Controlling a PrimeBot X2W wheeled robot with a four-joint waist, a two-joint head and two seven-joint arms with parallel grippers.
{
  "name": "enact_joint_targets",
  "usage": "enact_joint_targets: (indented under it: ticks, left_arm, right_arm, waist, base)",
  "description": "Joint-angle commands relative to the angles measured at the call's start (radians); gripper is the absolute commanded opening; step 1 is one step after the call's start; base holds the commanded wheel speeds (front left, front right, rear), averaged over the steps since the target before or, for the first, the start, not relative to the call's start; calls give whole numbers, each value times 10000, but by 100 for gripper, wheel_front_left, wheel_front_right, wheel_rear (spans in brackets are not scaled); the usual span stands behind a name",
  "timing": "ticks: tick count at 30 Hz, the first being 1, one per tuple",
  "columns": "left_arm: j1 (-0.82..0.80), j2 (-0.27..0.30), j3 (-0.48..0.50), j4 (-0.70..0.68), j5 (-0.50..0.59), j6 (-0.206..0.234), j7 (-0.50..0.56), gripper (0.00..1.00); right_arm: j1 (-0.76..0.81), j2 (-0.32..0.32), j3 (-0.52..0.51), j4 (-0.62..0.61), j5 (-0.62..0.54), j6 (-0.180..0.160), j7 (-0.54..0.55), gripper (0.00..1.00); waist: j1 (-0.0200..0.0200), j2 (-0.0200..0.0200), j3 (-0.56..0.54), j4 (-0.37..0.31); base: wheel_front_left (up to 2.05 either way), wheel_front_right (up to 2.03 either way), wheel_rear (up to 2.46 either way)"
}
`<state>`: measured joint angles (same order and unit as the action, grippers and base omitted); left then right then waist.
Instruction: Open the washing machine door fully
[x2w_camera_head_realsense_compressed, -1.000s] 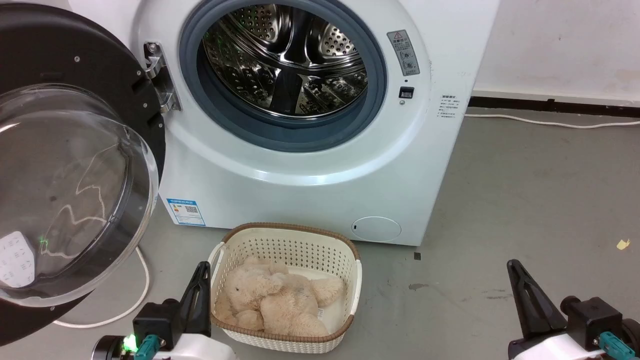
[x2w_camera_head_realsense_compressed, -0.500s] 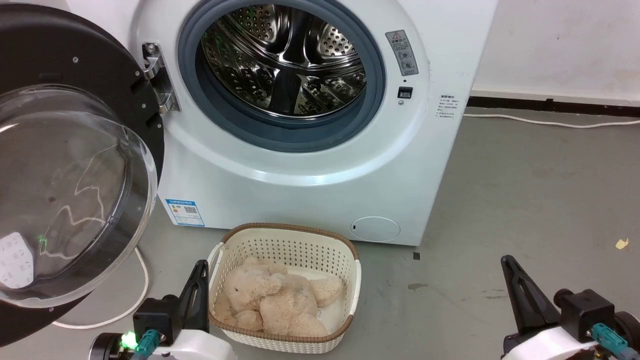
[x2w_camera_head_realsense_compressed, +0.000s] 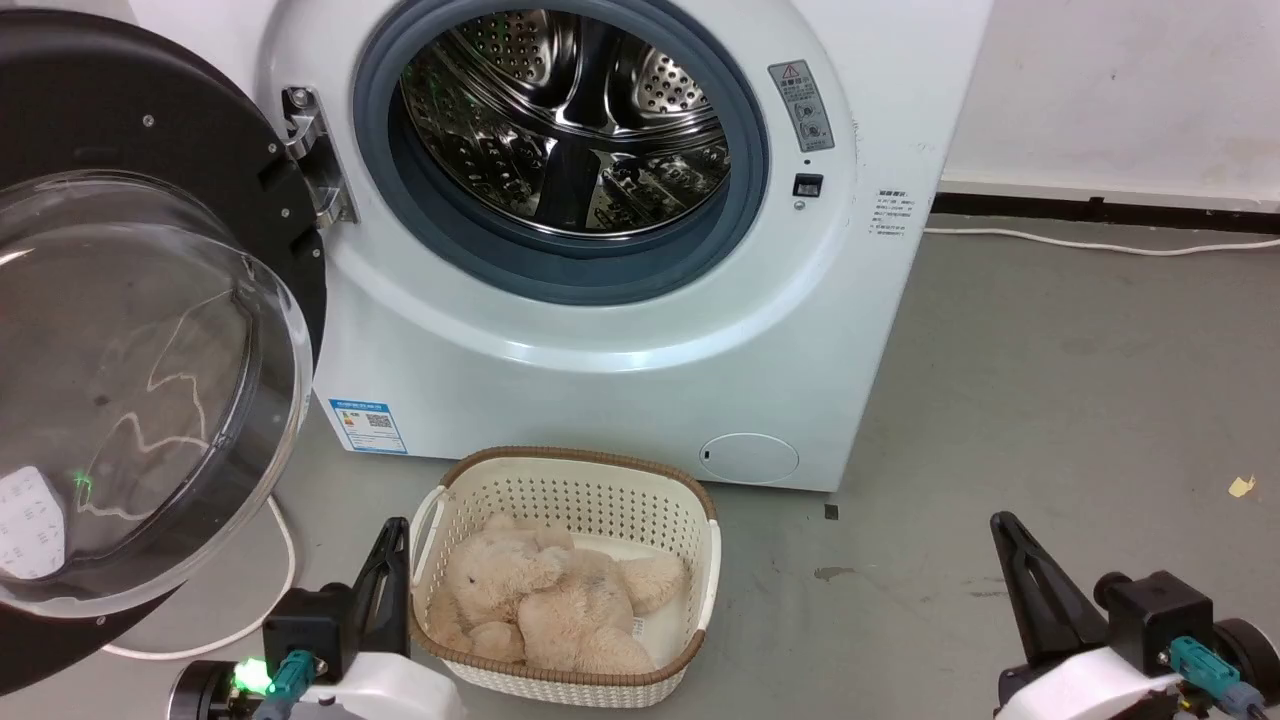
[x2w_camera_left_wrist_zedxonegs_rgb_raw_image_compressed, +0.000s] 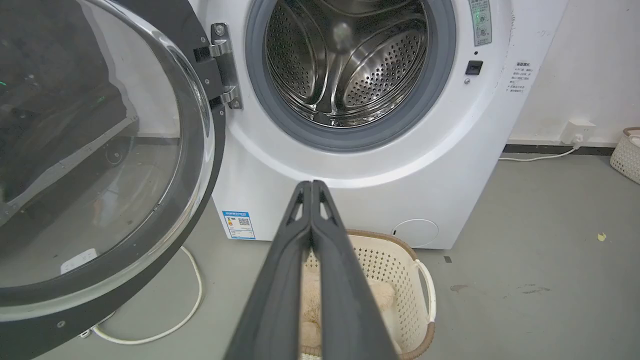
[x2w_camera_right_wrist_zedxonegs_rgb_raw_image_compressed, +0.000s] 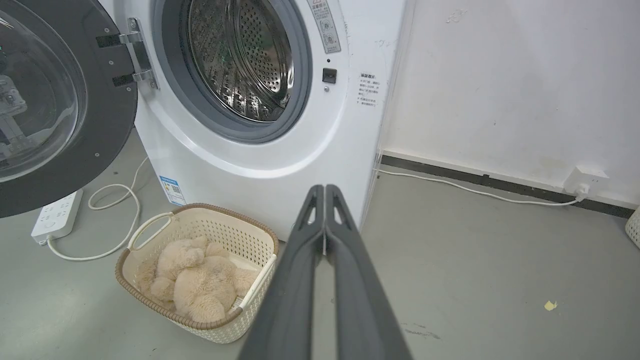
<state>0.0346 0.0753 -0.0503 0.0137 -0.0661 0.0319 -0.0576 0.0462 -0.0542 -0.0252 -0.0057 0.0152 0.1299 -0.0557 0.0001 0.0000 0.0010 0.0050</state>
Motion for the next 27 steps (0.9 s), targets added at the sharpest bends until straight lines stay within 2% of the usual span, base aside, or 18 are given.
enact_joint_targets:
  ticks: [1, 27]
  left_arm:
    - [-209, -54, 63, -44, 115, -38, 54, 0]
    - [-346, -250, 503, -137, 661, -319, 576, 0]
  right_arm:
    - [-212, 31, 30, 31, -81, 6, 32, 0]
    - [-462, 40, 252, 57, -152, 8, 557, 0]
  waist:
    - [-1, 0, 0, -2]
    - [-1, 0, -10, -50]
  base:
    - [0, 0, 0]
    - [0, 0, 0]
